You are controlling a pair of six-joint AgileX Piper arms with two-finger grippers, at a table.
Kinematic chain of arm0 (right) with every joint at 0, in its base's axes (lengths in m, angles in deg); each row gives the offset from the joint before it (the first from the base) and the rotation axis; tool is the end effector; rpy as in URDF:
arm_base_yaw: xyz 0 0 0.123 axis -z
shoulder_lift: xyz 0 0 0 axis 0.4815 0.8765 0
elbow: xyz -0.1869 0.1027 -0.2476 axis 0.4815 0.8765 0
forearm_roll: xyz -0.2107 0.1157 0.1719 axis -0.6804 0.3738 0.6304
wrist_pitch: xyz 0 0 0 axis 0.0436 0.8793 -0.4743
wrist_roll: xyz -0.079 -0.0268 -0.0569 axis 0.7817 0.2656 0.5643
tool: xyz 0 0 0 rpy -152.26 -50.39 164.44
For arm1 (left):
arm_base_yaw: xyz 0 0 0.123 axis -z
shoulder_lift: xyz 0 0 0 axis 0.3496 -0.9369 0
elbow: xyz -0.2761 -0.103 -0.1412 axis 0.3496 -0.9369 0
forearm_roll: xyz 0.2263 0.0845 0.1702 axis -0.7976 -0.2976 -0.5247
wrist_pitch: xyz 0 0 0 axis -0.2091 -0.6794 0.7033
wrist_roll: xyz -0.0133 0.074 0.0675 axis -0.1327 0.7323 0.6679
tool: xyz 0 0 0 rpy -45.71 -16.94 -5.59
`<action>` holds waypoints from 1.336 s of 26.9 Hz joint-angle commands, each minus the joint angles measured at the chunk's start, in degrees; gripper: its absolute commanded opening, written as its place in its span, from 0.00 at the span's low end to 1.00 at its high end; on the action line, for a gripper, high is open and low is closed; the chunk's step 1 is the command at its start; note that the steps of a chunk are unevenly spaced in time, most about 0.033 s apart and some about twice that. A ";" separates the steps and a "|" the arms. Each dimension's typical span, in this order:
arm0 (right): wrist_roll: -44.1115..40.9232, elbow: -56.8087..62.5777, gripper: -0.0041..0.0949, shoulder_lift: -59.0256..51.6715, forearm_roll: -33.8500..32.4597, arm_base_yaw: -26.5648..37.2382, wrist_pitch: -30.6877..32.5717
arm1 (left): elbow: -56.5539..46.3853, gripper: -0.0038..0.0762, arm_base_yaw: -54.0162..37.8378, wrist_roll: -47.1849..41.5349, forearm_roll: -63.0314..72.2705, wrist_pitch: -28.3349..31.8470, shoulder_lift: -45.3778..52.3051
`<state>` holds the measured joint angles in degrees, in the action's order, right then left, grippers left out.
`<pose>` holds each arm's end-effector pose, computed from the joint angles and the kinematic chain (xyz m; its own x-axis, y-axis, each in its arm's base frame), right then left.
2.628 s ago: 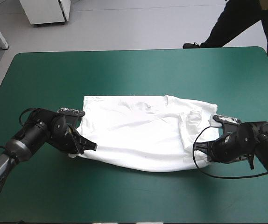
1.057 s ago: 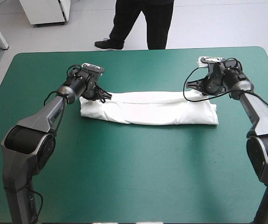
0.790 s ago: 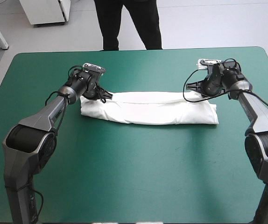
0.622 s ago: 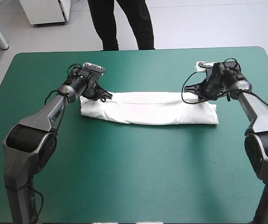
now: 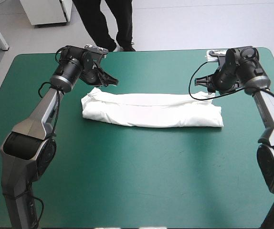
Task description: Fold the cloth
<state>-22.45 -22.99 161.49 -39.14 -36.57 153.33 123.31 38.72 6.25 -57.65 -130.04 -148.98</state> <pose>0.4557 0.0599 0.3643 -0.9089 0.0143 -0.4167 -0.0008 0.9994 0.0360 0.4941 -0.1595 0.3557 -0.8184 0.3255 -0.4735 0.3427 0.9380 0.0526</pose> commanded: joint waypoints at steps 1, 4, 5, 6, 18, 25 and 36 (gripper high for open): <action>0.09 -1.83 0.40 -5.05 -0.76 0.54 -0.64 | 2.24 0.02 3.67 1.87 3.41 0.65 4.89; 0.09 -1.83 0.37 -6.91 -0.91 0.54 -0.27 | 2.29 0.02 9.64 3.19 6.18 2.62 4.68; 0.09 -1.83 0.37 -7.25 -0.91 0.54 -0.07 | 2.29 0.02 11.65 3.32 6.49 4.00 4.42; 0.09 -1.83 0.37 -7.87 -1.14 0.54 -0.03 | 2.29 0.02 13.48 3.32 6.49 5.39 3.89; -0.53 -1.83 0.37 -9.03 1.89 5.23 0.10 | 2.29 0.02 18.30 4.38 7.33 9.41 -4.60; 1.34 -1.83 0.37 -9.03 6.80 9.20 -0.55 | 2.29 0.02 18.30 4.38 6.75 10.74 -8.36; 5.96 0.05 0.37 -9.03 18.04 12.06 -1.14 | 2.29 0.02 18.30 4.38 8.31 8.94 -11.11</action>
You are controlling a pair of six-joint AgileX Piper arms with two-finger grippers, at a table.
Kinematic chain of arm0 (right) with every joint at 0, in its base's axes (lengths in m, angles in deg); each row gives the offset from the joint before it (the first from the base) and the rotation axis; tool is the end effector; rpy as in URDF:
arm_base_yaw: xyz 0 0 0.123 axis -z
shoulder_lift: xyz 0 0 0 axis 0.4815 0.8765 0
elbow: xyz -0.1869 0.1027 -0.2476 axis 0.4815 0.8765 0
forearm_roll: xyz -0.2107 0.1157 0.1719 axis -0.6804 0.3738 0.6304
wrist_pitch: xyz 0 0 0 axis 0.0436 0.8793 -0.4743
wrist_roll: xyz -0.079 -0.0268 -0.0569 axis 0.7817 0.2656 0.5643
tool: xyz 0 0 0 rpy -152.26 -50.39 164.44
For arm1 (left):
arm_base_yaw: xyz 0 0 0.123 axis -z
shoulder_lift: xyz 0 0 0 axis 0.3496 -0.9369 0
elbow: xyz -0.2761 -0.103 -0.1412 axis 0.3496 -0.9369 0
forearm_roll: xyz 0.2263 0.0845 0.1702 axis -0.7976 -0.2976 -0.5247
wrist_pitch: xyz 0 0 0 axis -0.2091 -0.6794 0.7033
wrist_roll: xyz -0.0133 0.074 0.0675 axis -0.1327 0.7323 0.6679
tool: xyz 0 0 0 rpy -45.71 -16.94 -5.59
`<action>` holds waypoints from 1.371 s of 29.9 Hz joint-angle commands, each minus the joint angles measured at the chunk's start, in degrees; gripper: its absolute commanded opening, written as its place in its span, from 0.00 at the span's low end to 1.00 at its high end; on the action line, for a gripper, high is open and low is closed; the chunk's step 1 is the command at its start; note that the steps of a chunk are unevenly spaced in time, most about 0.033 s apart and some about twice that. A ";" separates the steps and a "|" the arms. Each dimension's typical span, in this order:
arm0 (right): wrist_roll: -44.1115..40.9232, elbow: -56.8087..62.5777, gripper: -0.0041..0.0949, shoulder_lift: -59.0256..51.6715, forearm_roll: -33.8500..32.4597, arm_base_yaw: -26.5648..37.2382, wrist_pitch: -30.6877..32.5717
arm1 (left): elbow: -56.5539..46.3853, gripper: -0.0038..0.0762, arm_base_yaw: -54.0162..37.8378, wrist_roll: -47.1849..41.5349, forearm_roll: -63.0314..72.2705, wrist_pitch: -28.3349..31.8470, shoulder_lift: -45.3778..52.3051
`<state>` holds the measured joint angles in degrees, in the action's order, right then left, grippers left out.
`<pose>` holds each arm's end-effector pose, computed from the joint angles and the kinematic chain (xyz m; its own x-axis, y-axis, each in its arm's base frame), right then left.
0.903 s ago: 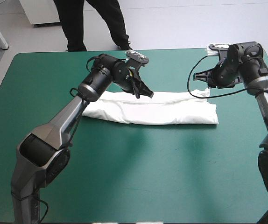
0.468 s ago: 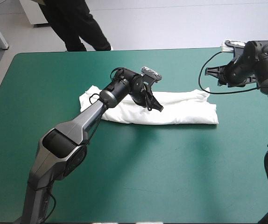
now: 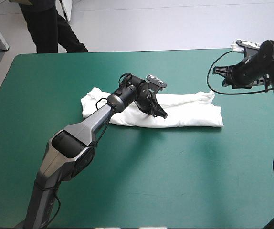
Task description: Fold the cloth
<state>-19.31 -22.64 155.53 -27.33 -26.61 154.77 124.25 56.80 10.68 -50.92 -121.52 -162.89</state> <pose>0.4298 0.0006 0.4088 -0.8687 0.1877 -0.4583 0.0931 0.9708 0.2211 0.4598 -0.3470 0.2347 -0.6882 0.5980 -0.4109 0.6673 0.7439 -0.0351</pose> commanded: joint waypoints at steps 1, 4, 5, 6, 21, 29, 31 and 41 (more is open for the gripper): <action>3.90 0.42 0.37 -3.07 8.22 2.90 -3.06 | 1.35 0.02 0.22 -0.05 1.71 0.42 2.80; 9.00 3.67 0.38 -3.07 15.54 6.20 -2.34 | 1.35 0.02 0.22 -0.05 1.71 -0.18 2.80; 10.63 5.38 0.39 -2.93 18.41 7.30 -1.78 | 1.35 0.02 0.22 -0.05 1.71 -0.31 2.80; 11.53 6.69 0.40 -2.93 19.68 8.27 -1.78 | 1.35 0.02 0.22 -0.05 1.82 -0.31 2.80; 16.06 19.06 0.54 1.22 15.49 7.42 -6.51 | 1.35 0.02 0.22 -0.05 2.23 -0.90 2.80; 14.49 19.06 0.53 5.42 11.66 4.77 -8.33 | 1.35 0.02 0.22 -0.05 2.23 -1.01 2.80; 14.25 19.06 0.53 6.43 11.29 4.77 -8.50 | 1.35 0.02 0.22 -0.05 2.40 -1.25 2.80; 14.93 19.06 0.53 10.31 14.14 2.98 -8.36 | 1.35 0.02 0.22 -0.05 2.40 -1.06 2.80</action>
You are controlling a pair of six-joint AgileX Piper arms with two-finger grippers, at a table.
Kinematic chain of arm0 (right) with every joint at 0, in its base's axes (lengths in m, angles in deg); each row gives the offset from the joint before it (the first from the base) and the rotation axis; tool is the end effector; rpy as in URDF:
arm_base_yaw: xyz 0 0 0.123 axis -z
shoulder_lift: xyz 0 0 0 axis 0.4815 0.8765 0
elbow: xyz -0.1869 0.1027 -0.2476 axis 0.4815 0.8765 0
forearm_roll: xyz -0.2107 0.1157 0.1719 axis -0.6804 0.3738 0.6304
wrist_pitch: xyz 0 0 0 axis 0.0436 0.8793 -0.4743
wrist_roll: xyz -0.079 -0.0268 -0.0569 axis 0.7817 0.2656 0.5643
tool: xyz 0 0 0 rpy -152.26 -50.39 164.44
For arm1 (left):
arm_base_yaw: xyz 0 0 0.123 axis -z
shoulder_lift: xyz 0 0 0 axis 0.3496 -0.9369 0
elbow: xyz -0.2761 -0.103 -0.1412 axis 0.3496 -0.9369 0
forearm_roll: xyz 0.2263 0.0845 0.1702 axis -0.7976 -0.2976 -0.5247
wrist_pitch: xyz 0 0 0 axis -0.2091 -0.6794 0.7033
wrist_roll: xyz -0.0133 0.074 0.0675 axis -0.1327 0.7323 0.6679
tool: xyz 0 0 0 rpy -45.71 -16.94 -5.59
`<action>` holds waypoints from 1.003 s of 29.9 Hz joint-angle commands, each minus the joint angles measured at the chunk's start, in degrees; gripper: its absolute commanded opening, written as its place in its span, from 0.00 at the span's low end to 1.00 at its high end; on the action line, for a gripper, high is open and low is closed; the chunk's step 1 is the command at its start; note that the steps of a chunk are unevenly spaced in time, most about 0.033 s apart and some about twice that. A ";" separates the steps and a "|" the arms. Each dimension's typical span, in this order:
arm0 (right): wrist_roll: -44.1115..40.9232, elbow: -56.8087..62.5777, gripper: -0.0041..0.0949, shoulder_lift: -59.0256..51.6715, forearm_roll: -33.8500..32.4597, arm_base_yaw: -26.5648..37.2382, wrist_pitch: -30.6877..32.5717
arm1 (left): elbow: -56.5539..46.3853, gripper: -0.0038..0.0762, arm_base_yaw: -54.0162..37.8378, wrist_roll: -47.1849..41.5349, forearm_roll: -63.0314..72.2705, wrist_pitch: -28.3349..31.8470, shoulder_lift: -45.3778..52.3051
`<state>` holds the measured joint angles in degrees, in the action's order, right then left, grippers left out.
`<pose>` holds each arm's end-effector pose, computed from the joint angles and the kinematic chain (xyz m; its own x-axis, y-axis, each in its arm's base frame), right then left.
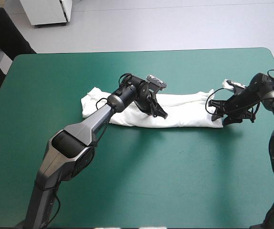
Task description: Fold the cloth
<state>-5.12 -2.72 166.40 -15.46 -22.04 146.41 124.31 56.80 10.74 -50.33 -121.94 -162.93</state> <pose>0.4426 -0.0188 0.2220 -0.9791 0.1552 -0.1313 0.1041 0.9374 0.3323 0.4588 -0.3475 0.2344 -0.6926 0.5966 -0.4053 0.6671 0.7435 -0.0456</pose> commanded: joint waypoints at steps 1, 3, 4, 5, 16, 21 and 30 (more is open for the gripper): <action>0.73 -0.86 0.53 -0.22 2.28 -2.41 0.00 | 1.28 0.02 0.22 -0.10 1.81 -0.63 2.84; 0.32 -0.86 0.49 0.36 1.60 -4.19 -0.61 | 1.28 0.02 0.22 -0.10 1.81 -0.63 2.84; 0.07 -0.86 0.45 0.48 1.36 -5.16 -0.95 | 1.28 0.02 0.22 -0.10 1.81 -0.63 2.84; 0.07 -0.86 0.40 0.73 1.06 -6.12 -1.20 | 1.28 0.02 0.22 -0.10 1.81 -0.63 2.84; -2.64 -1.56 0.03 -0.58 -4.16 -9.53 -1.63 | 1.28 0.02 0.22 -0.10 1.15 -0.76 2.84; -2.99 -3.44 0.03 -5.04 -3.98 -9.53 -1.38 | 1.28 0.02 0.22 -0.10 1.08 -0.99 2.84; -3.99 -11.43 0.03 -12.26 -2.25 -9.53 -0.68 | 1.28 0.02 0.22 -0.10 1.19 -0.99 2.84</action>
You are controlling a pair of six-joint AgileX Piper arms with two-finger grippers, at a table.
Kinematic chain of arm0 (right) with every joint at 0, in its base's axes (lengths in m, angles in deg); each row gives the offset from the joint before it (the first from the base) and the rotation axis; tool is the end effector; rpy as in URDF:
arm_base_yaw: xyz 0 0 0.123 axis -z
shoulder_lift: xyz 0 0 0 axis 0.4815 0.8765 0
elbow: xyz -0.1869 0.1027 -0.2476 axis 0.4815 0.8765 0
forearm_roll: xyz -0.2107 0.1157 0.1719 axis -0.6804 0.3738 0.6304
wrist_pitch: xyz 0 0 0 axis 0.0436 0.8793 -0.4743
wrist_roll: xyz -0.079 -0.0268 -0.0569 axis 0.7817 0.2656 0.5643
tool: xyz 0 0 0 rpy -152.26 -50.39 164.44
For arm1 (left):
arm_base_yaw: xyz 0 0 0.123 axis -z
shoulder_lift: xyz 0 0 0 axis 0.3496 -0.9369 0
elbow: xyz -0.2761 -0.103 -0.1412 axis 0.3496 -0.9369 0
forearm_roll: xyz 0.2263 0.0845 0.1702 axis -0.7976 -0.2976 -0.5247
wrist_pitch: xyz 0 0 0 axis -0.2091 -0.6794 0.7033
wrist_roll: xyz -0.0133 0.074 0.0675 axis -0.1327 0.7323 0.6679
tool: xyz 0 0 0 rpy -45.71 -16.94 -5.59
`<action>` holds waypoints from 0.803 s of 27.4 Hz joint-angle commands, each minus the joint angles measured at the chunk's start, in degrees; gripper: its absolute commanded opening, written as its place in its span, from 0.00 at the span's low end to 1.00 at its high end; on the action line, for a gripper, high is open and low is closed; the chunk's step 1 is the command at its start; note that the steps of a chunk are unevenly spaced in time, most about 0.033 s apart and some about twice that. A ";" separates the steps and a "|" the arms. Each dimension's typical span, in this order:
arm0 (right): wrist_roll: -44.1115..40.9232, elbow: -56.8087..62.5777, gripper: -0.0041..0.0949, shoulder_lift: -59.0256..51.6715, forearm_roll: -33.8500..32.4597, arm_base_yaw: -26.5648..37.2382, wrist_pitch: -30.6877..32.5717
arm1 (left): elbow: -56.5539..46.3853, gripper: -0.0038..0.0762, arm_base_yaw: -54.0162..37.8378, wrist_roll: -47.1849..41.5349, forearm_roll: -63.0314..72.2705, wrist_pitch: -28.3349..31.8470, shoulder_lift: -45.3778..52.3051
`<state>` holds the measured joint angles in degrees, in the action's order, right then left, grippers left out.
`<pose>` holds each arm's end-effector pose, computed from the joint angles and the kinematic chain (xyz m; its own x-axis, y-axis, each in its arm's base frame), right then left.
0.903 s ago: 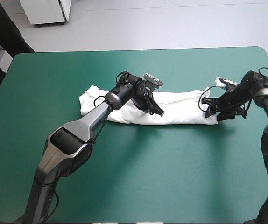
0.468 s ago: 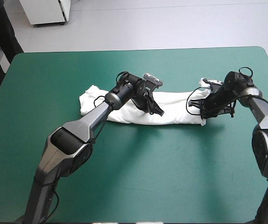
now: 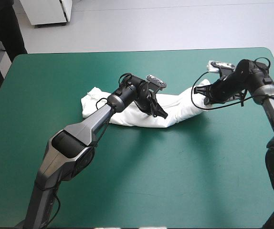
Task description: Fold the cloth
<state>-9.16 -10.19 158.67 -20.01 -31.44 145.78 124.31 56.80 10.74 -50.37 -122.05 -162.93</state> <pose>0.4403 0.0470 0.3209 -0.9248 0.0271 -0.3795 -0.0826 0.9594 0.2697 0.4587 -0.3474 0.2343 -0.6930 0.5975 -0.4035 0.6673 0.7434 -0.0451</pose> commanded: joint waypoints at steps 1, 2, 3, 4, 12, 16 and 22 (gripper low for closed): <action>0.06 -4.89 0.03 -5.03 3.35 -0.13 0.58 | 1.28 0.02 0.22 -0.10 1.24 -0.88 2.84; 0.16 -5.74 0.03 -5.15 4.68 -0.13 1.16 | 1.28 0.02 0.22 -0.10 1.24 -0.88 2.84; 0.51 -6.41 0.03 -5.28 5.94 -0.13 1.80 | 1.28 0.02 0.22 -0.10 1.24 -0.88 2.84; 0.82 -7.11 0.03 -5.42 7.48 -0.24 2.20 | 1.28 0.02 0.22 -0.10 1.24 -0.88 2.84; 0.51 -13.63 0.03 -7.73 8.11 -6.06 1.91 | 1.28 0.02 0.22 -0.10 1.24 -0.88 2.84; -1.27 -15.53 0.03 -8.59 7.65 -8.17 1.91 | 1.28 0.02 0.22 -0.10 1.00 -0.88 2.84; -1.48 -15.76 0.03 -8.72 5.67 -8.60 2.27 | 1.28 0.02 0.00 -4.76 -3.97 -3.41 4.04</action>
<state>-10.85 -23.84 153.14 -14.49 -40.04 150.47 124.31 56.80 8.77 -51.66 -122.49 -162.93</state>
